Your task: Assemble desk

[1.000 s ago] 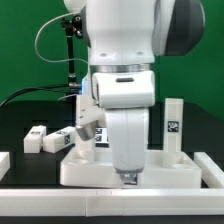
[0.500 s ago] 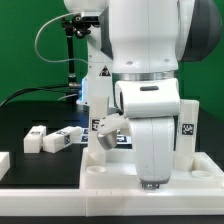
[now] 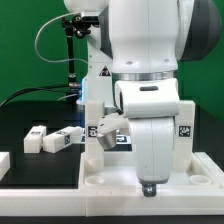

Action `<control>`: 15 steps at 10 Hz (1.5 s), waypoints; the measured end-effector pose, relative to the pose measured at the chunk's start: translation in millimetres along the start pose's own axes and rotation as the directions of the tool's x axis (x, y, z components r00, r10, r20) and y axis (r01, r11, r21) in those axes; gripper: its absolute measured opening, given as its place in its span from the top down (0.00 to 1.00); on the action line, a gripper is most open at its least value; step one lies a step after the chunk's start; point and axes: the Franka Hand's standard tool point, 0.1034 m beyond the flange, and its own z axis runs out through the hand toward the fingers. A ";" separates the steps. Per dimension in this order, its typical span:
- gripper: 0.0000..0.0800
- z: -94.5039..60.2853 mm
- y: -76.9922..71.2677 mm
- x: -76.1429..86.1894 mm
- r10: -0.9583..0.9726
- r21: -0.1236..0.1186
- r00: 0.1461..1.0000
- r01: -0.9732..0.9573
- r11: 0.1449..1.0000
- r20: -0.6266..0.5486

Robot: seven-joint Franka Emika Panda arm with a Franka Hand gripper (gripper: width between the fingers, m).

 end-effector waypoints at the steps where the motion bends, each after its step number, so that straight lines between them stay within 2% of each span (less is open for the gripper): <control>1: 0.36 0.5 -0.2 -0.5 0.001 0.001 1.000 -0.001 1.000 0.000; 2: 0.23 0.9 -0.4 -1.1 0.001 0.001 1.000 -0.001 1.000 0.000; 3: 0.20 1.1 -0.5 -1.4 0.002 0.002 1.000 -0.002 1.000 0.001; 8: 0.19 -0.6 0.3 -3.7 0.016 0.003 1.000 -0.016 1.000 0.002; 9: 0.19 -21.1 2.5 -7.4 0.043 0.014 0.999 -0.043 0.999 0.008; 10: 0.19 -50.4 4.2 -19.8 0.065 0.023 0.998 -0.066 0.998 0.019; 12: 0.19 -89.4 6.3 -38.4 0.131 0.056 0.991 -0.133 0.989 0.041; 13: 0.19 -106.5 13.7 -44.8 0.158 0.021 0.986 -0.159 0.987 0.049; 15: 0.19 -96.4 8.9 -42.8 0.356 0.023 0.933 -0.358 0.934 0.055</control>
Offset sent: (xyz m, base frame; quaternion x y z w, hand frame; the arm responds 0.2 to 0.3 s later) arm 0.0000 0.0000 0.0000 0.0000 0.0000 0.0000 1.0000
